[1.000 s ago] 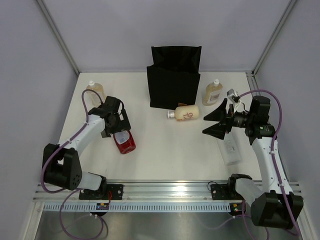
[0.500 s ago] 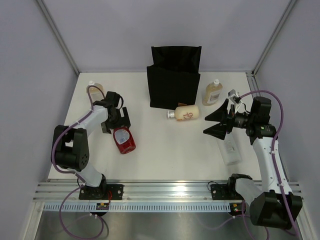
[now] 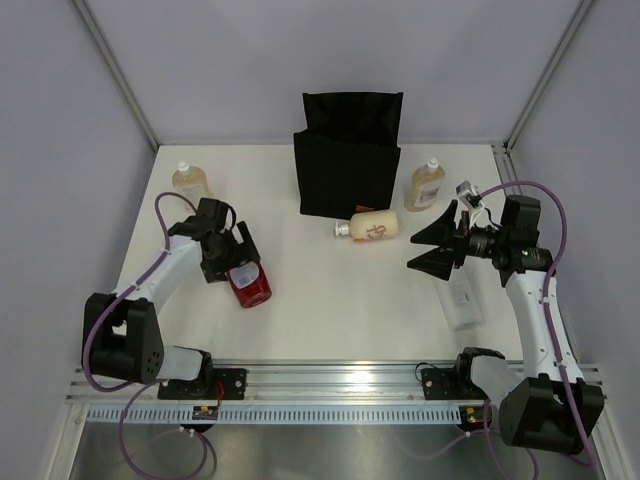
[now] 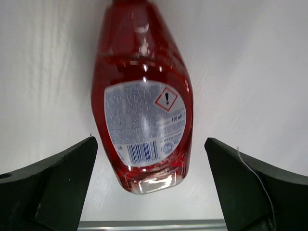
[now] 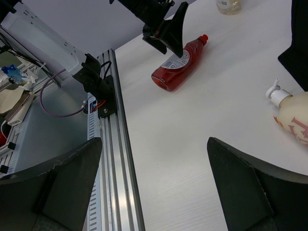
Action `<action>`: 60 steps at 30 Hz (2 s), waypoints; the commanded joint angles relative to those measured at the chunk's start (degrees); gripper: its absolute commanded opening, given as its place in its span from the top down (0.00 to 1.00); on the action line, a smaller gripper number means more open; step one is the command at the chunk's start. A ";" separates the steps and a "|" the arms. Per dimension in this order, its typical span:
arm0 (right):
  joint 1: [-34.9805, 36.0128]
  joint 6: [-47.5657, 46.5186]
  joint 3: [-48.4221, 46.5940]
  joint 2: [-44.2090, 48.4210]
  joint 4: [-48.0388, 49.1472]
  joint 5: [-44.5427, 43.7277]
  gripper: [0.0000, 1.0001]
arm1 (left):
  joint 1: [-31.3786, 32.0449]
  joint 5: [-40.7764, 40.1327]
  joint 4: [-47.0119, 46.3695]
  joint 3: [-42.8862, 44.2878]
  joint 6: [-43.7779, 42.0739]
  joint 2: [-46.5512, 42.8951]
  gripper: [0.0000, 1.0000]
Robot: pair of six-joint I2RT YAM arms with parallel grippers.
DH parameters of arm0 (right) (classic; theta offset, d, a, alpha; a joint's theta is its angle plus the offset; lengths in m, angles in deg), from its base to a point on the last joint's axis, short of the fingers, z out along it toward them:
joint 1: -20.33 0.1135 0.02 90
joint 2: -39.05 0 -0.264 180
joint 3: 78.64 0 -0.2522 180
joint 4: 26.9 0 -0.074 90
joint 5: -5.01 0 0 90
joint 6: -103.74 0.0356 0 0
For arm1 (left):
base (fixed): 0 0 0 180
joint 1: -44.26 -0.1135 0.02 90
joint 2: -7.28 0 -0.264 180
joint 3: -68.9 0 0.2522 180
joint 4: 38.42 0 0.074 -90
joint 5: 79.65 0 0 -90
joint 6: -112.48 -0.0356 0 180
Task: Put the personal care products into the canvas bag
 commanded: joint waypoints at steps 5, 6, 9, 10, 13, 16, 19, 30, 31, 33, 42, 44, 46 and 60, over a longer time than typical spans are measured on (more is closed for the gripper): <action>-0.91 -1.92 -2.43 0.17 -1.17 4.85 0.00 | -0.18 7.69 -2.63 -8.93 12.19 -3.53 0.01; -0.91 -2.00 -2.51 0.17 -1.34 4.94 0.00 | 0.08 7.60 -3.32 -9.98 12.55 -3.44 0.01; -1.52 -3.14 -2.86 0.25 -2.65 5.20 0.01 | 0.79 6.99 -4.82 -10.78 13.43 -2.12 0.01; -1.70 -3.24 -2.95 0.25 -2.92 5.29 0.01 | 0.88 6.38 -5.00 -10.60 13.35 -1.42 0.01; -2.31 -3.32 -2.87 0.43 -3.10 5.90 0.01 | 1.40 6.72 -5.61 -8.94 12.47 2.71 0.01; -3.02 -3.32 -2.95 0.52 -3.36 6.43 0.00 | 2.72 4.54 -3.08 -6.13 11.15 7.98 0.01; -3.90 -3.41 -3.13 0.61 -3.63 7.05 0.01 | 3.95 1.19 0.09 -3.40 10.62 11.15 0.01; -5.92 -3.85 -3.39 0.34 -4.59 8.45 0.01 | 5.54 4.14 -6.30 -5.23 -2.96 7.47 0.57; -6.01 -3.85 -3.39 0.34 -4.68 8.63 0.00 | 5.54 11.74 -8.41 -6.11 -4.48 6.33 0.63; -6.62 -3.76 -3.39 0.25 -4.68 9.33 0.01 | 5.54 17.50 -15.00 -8.13 -6.33 2.38 0.74; -7.15 -3.68 -2.95 -0.10 -4.77 9.60 0.00 | 5.54 34.03 -22.66 -11.04 -8.80 -2.38 1.00; -7.15 -3.68 -2.95 -0.36 -4.94 9.33 0.01 | 5.62 35.80 -23.45 -11.39 -7.93 -2.38 1.00; -7.15 -3.85 -2.78 -0.45 -4.94 8.89 0.01 | 5.62 38.97 -25.03 -11.83 -6.78 -2.38 1.00; 28.59 -51.48 -8.82 -6.32 -15.41 -29.05 0.00 | 6.06 50.13 -22.49 -13.32 -3.53 -0.97 1.00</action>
